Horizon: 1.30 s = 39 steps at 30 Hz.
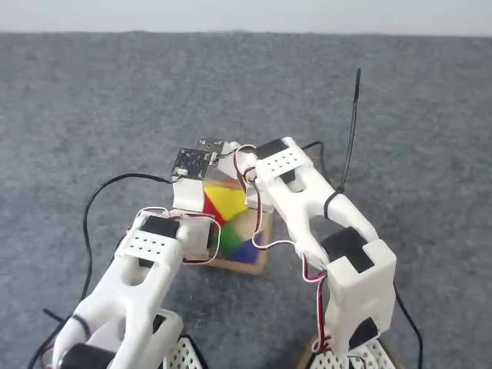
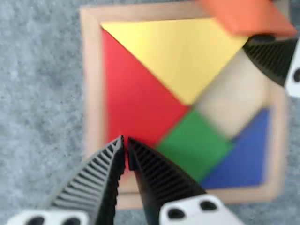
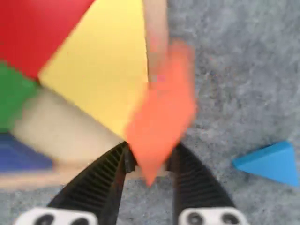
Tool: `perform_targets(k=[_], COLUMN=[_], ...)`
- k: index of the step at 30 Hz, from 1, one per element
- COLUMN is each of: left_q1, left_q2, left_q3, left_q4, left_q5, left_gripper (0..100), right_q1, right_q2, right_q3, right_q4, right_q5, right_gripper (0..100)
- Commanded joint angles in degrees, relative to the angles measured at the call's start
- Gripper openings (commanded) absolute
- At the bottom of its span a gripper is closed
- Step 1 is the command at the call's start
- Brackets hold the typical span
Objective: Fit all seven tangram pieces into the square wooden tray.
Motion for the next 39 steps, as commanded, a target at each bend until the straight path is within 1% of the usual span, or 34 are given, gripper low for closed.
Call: perform_targets(k=[1, 4, 7, 10, 13, 16, 19, 24, 26, 27, 31, 32, 36, 39], left_q1=[0.0, -0.1, -1.0, -5.1, -10.7, -16.4, -20.0, -20.7, -20.7, -20.8, -20.9, -20.9, -20.9, -21.0], left_q2=[-2.1, -2.1, -2.5, -2.6, -2.6, -2.6, -2.6, -2.3, -2.3, -2.3, -2.3, -2.3, -2.5, -2.5], left_q3=[-0.2, -0.2, -0.3, -1.2, -3.8, -6.0, -7.3, -7.5, -7.5, -7.5, -7.5, -7.5, -7.4, -7.4], left_q4=[-1.4, -1.3, -1.3, -1.1, 0.9, 1.3, 1.2, 1.2, 1.2, 1.2, 1.2, 1.2, 1.2, 1.2], left_q5=[-0.7, -0.7, -0.7, -0.7, -0.7, -0.7, -0.6, -0.6, -0.6, -0.6, -0.6, -0.6, -0.6, -0.6], left_gripper=[1, 1, 1, 1, 1, 1, 1, 1, 1, 1, 1, 1, 1, 1], right_q1=[1.5, 2.2, 2.2, 2.4, 3.6, 4.7, 5.0, 5.0, 5.0, 4.8, 4.5, 4.5, 4.0, 3.2], right_q2=[-0.5, -0.5, -0.6, -2.8, -5.8, -7.4, -7.5, -8.1, -7.8, -7.6, -8.0, -8.1, -9.2, -11.1], right_q3=[-0.8, -0.9, -0.9, -0.7, -0.5, -0.4, -0.4, -0.4, -0.4, -0.4, -0.6, -0.8, -2.7, -6.2], right_q4=[-0.1, -0.2, -0.1, 0.1, 0.0, 0.2, 0.7, 1.1, 1.1, 1.1, 3.6, 4.5, 8.5, 13.5], right_q5=[0.1, 0.1, 0.1, -0.1, -3.1, -4.2, -5.2, -4.9, -4.4, -3.1, 0.4, 1.1, 1.8, 1.9], right_gripper=[2.9, 0.9, 0.9, 0.9, 0.9, 0.9, 0.9, 0.9, 2.7, 5.5, 22.7, 25.1, 22.2, 20.1])
